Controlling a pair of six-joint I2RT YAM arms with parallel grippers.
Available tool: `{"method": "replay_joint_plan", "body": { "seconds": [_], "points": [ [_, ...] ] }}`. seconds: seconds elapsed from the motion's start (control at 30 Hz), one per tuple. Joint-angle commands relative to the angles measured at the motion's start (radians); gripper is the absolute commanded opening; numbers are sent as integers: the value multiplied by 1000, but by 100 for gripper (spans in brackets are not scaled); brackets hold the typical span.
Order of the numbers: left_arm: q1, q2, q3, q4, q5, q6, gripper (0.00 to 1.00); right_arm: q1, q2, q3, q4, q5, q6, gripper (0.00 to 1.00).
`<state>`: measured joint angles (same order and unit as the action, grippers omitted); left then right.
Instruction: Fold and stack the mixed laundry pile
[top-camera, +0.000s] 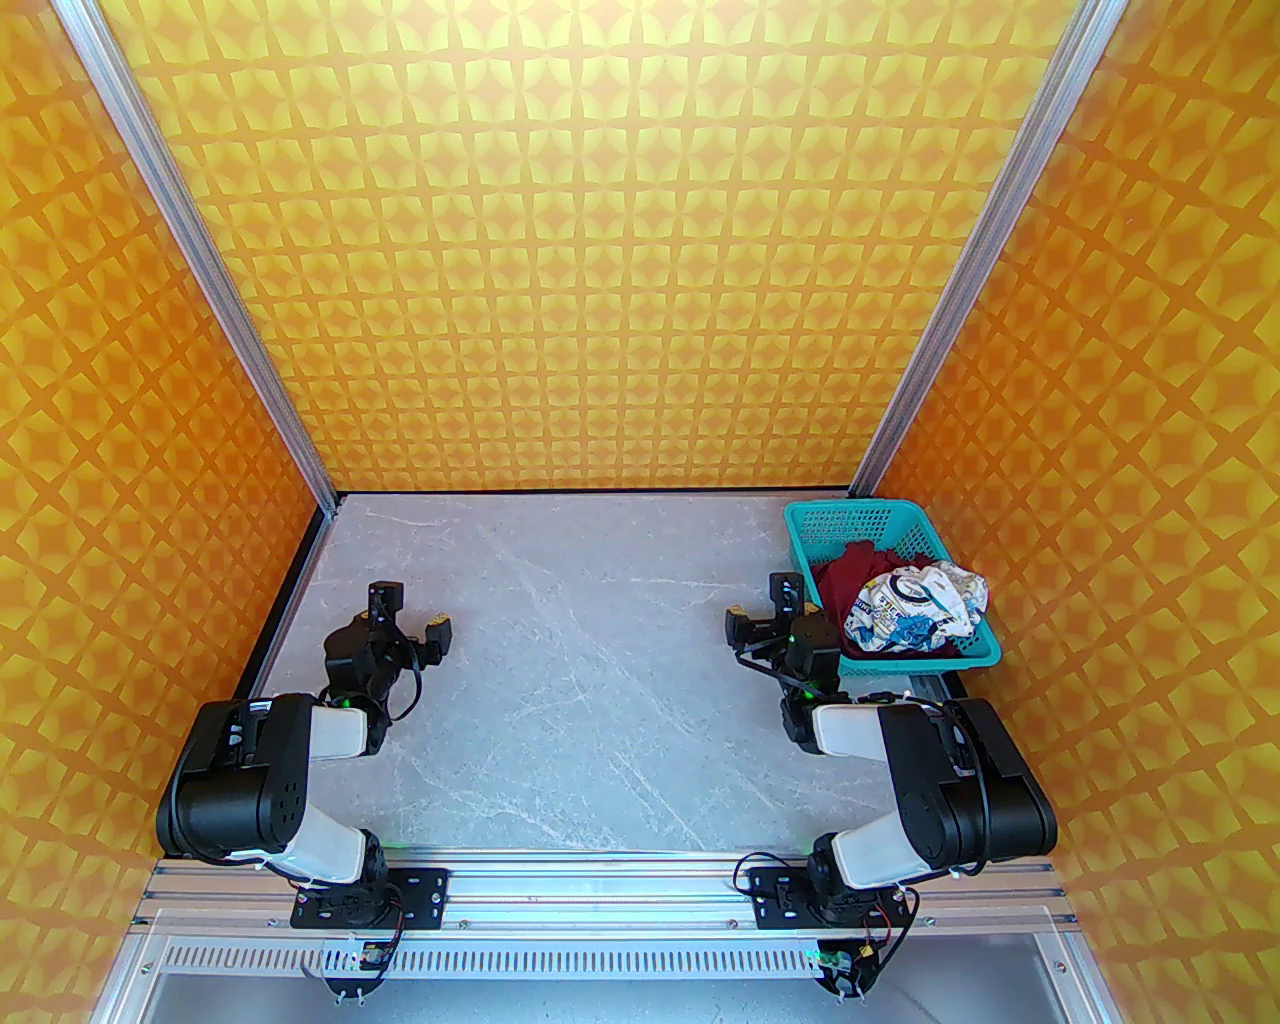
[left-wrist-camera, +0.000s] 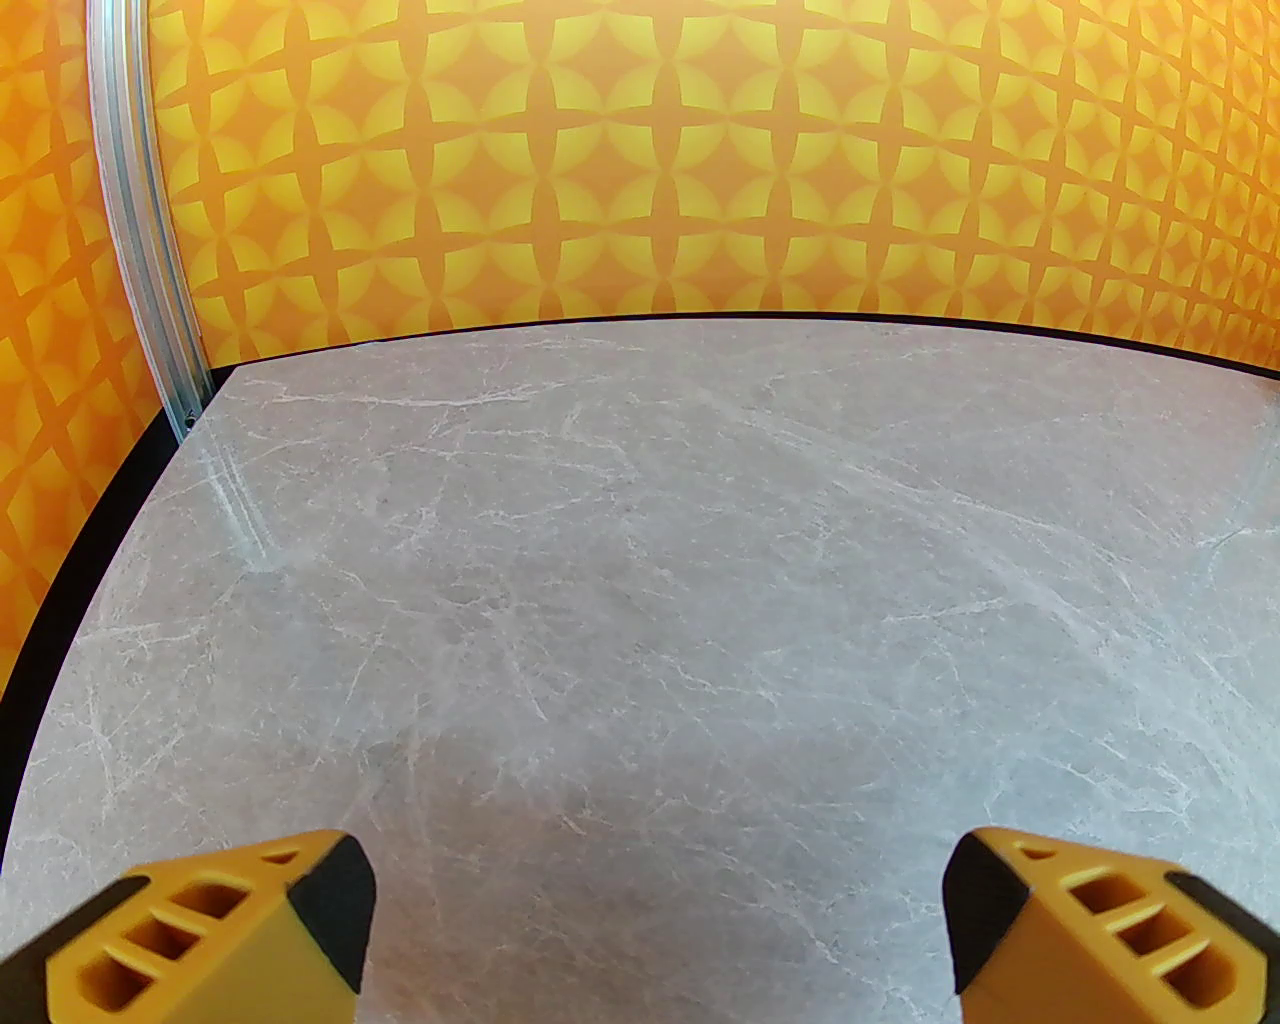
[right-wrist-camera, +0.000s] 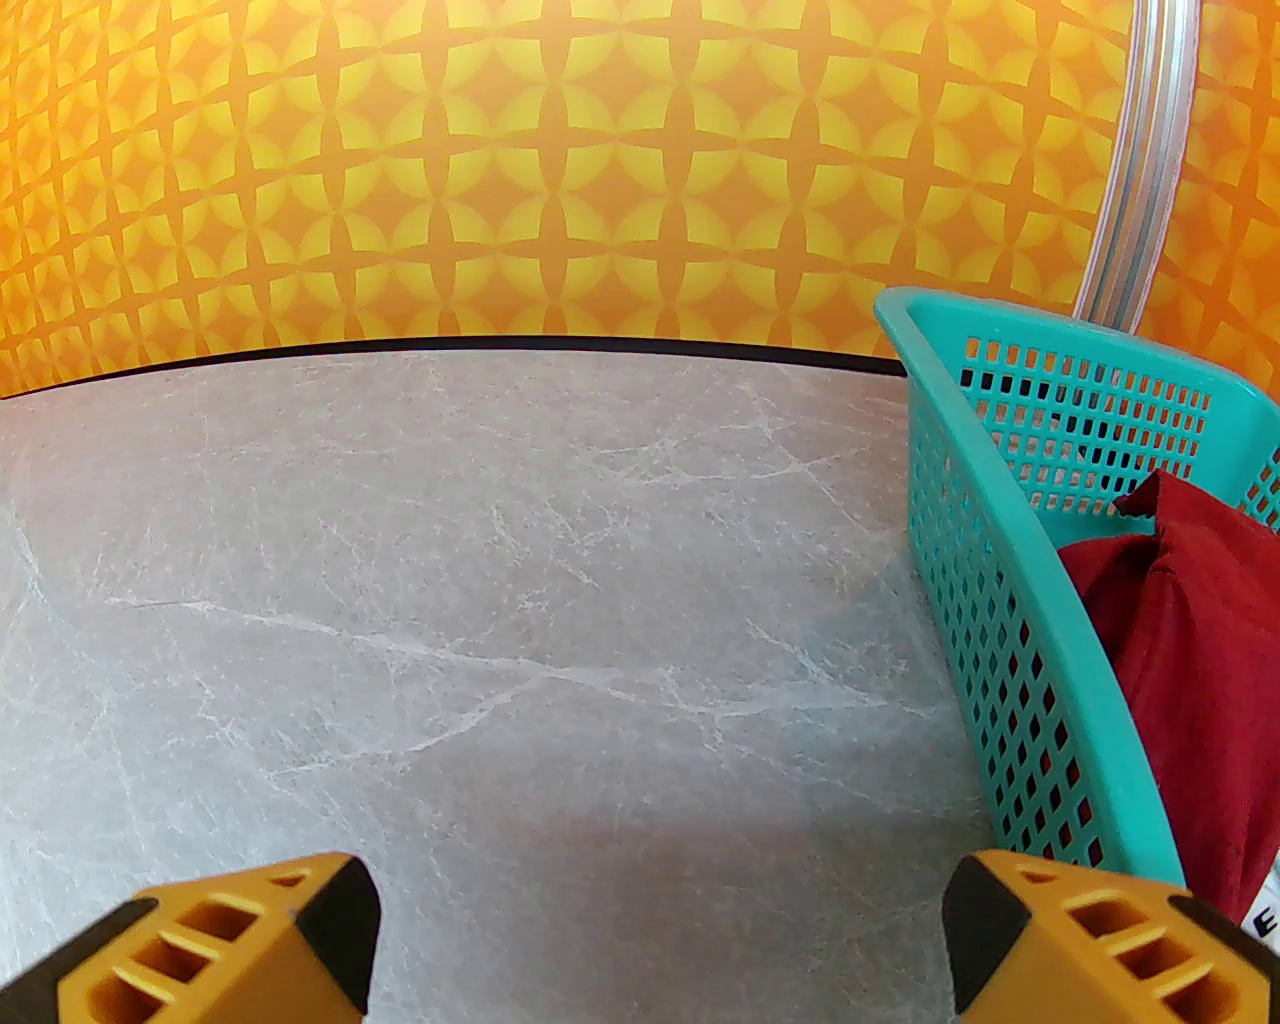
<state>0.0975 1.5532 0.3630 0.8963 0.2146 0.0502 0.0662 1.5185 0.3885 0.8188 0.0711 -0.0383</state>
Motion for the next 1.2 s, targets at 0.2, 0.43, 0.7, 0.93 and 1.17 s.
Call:
{"method": "replay_joint_plan", "body": {
  "seconds": [0.2,0.43,0.7,0.93,1.17],
  "points": [
    [-4,-6,4,23,22,10,99,6,0,15,-10,13,6,99],
    [-3,-5,3,23,22,10,99,6,-1,15,-9,14,6,99],
    [8,-1,14,6,-6,-17,99,6,-1,16,-9,13,8,98],
    [-11,-42,21,-37,-24,7,92,7,-5,10,-2,16,6,99],
    [-177,-299,198,-605,-149,-14,77,32,-293,69,-396,145,68,99]
  ]
}}
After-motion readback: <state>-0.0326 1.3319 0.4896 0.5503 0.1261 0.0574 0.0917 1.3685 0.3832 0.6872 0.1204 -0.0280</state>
